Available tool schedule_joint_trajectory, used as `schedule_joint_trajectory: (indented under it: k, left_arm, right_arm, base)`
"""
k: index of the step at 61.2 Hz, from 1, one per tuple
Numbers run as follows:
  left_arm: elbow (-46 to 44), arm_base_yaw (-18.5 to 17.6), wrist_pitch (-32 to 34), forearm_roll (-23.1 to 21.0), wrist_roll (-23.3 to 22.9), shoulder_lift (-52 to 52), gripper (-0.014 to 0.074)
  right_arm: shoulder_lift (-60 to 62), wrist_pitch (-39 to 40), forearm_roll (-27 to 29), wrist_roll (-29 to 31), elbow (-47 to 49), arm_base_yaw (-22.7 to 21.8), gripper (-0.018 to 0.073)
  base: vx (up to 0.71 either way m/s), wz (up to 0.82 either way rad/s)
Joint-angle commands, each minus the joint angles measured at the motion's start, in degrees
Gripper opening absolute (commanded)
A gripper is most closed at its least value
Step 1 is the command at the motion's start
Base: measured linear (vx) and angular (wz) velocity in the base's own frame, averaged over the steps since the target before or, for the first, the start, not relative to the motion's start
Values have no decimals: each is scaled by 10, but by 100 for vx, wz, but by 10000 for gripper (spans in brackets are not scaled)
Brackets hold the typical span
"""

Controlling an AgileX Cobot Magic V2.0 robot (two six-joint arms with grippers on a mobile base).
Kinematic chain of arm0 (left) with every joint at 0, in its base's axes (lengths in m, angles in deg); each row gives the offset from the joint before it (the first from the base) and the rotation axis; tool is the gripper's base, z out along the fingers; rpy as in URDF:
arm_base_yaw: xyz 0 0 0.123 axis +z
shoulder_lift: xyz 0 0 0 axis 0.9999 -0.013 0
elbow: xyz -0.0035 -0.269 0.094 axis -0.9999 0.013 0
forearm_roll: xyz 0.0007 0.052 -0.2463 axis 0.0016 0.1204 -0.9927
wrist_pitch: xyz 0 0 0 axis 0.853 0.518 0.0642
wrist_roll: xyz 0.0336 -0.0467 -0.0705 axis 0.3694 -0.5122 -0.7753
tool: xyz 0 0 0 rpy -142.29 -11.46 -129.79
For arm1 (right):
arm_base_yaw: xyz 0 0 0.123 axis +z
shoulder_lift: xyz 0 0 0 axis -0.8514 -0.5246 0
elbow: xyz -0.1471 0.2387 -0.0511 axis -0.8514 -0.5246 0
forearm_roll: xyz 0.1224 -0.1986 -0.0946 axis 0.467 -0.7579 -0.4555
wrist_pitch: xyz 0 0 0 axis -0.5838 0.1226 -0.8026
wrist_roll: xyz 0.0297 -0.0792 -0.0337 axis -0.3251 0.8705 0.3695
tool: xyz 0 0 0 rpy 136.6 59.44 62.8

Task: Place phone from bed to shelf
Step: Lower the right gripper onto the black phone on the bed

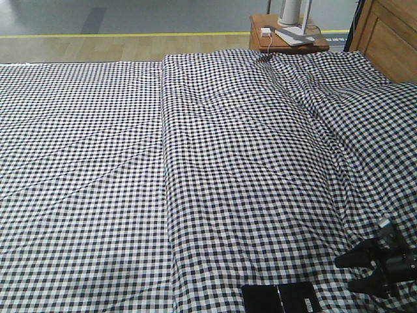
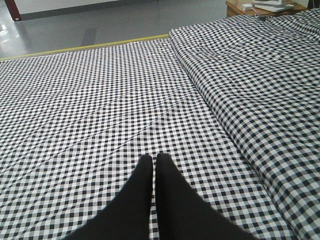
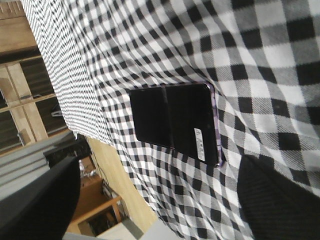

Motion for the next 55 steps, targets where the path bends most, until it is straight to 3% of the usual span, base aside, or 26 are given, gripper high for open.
schedule_joint_trajectory:
  k: [1, 12, 23, 36, 55]
  left_arm:
    - [-13, -4, 42, -5, -3, 2, 1]
    - [-13, -4, 42, -5, -3, 2, 1]
    - [-13, -4, 42, -5, -3, 2, 1]
    - [-13, -4, 42, -5, -3, 2, 1]
    - [-13, -4, 42, -5, -3, 2, 1]
  right_arm:
    - [13, -75, 13, 27, 6, 19, 594]
    - [-17, -64, 13, 72, 6, 51, 594]
    - [-24, -32, 13, 82, 6, 51, 594]
    - [-31, -32, 54, 109, 8, 54, 594]
    - [-74, -39, 62, 108, 35, 54, 594]
  base:
    - [0, 0]
    - [0, 0]
    - [0, 0]
    - [0, 0]
    - [0, 0]
